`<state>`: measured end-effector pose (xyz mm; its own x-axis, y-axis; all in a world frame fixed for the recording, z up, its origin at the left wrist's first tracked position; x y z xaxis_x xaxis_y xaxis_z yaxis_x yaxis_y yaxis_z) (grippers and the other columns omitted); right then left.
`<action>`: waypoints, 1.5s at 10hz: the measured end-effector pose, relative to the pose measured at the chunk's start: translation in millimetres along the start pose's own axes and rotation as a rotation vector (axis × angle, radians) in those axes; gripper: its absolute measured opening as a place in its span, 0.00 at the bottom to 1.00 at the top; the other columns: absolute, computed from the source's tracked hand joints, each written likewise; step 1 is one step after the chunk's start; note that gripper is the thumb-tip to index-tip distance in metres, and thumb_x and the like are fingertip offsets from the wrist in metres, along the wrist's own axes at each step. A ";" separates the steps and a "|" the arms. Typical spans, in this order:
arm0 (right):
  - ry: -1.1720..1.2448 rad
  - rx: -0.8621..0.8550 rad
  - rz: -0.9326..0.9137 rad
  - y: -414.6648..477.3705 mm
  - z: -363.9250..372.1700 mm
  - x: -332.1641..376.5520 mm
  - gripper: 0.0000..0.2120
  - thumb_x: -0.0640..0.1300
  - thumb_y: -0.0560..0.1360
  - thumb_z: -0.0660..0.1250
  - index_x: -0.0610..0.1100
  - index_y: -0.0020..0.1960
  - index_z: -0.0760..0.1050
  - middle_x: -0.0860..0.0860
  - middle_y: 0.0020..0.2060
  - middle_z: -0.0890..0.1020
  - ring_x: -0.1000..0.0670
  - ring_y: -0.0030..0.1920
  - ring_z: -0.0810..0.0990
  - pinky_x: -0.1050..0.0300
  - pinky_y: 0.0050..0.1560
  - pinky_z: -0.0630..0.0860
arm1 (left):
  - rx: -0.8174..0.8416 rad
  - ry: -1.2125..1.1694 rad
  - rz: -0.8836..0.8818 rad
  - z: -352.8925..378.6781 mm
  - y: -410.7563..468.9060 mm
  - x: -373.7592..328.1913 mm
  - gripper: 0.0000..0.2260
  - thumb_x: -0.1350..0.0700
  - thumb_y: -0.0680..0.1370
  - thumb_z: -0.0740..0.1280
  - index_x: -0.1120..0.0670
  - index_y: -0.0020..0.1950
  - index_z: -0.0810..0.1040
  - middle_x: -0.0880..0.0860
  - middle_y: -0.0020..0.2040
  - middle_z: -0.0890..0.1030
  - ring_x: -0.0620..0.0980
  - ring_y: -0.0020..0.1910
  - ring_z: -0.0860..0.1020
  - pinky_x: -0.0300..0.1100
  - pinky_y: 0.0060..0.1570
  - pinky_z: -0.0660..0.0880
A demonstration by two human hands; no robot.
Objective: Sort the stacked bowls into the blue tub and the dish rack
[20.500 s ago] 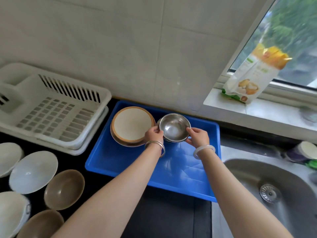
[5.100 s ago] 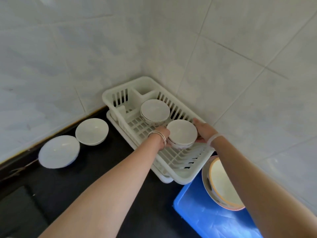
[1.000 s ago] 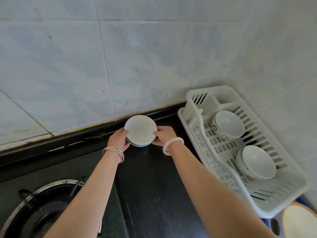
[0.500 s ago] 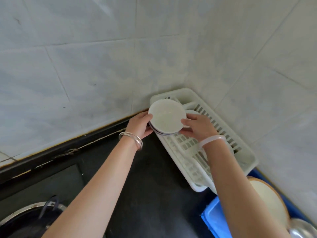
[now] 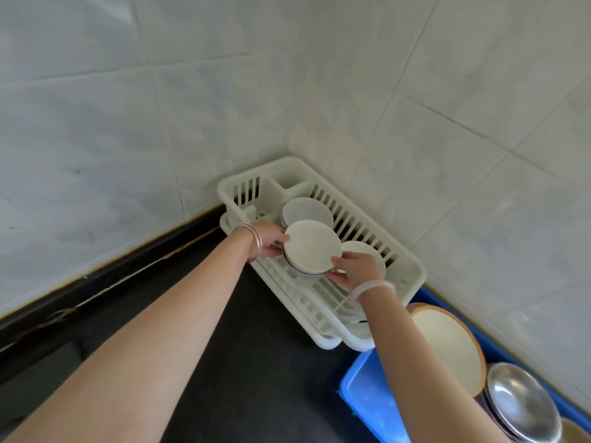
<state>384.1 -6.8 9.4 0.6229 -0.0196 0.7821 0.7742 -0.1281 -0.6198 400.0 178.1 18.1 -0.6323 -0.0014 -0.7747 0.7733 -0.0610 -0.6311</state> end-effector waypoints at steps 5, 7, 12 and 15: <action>-0.156 -0.053 -0.013 29.5 -1.8 -41.3 0.08 0.37 0.72 0.70 0.39 0.51 0.79 0.47 0.37 0.83 0.44 0.45 0.83 0.47 0.56 0.79 | 0.013 0.500 -0.109 6.3 45.7 -3.3 0.17 0.68 0.78 0.59 0.65 0.67 0.68 0.61 0.67 0.71 0.58 0.66 0.71 0.47 0.64 0.71; -0.131 -0.051 0.023 33.0 -2.3 -49.6 0.14 0.37 0.72 0.71 0.39 0.58 0.78 0.49 0.35 0.82 0.51 0.37 0.83 0.54 0.51 0.81 | 0.024 0.636 -0.129 13.6 52.4 -3.6 0.17 0.70 0.78 0.56 0.67 0.67 0.67 0.63 0.67 0.70 0.59 0.65 0.71 0.48 0.59 0.72; -0.104 0.010 0.116 7.2 -2.4 -38.0 0.08 0.47 0.77 0.64 0.43 0.50 0.76 0.43 0.56 0.81 0.43 0.50 0.82 0.49 0.53 0.79 | -0.121 0.385 -0.046 23.1 39.8 -1.2 0.04 0.60 0.78 0.58 0.58 0.46 0.71 0.55 0.41 0.73 0.54 0.41 0.73 0.44 0.37 0.70; 0.177 0.048 -0.576 -130.4 -72.7 58.5 0.12 0.43 0.81 0.57 0.45 0.56 0.78 0.46 0.53 0.84 0.47 0.51 0.84 0.57 0.53 0.79 | -0.367 0.354 0.316 45.2 -49.5 -10.4 0.13 0.57 0.81 0.55 0.58 0.60 0.75 0.57 0.56 0.75 0.48 0.47 0.76 0.39 0.46 0.72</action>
Point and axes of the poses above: each hand's wrist, its own y-axis towards the middle knuckle, its own z-axis out of the palm, x = y × z, the point moved 2 cm from there along y, towards the middle knuckle
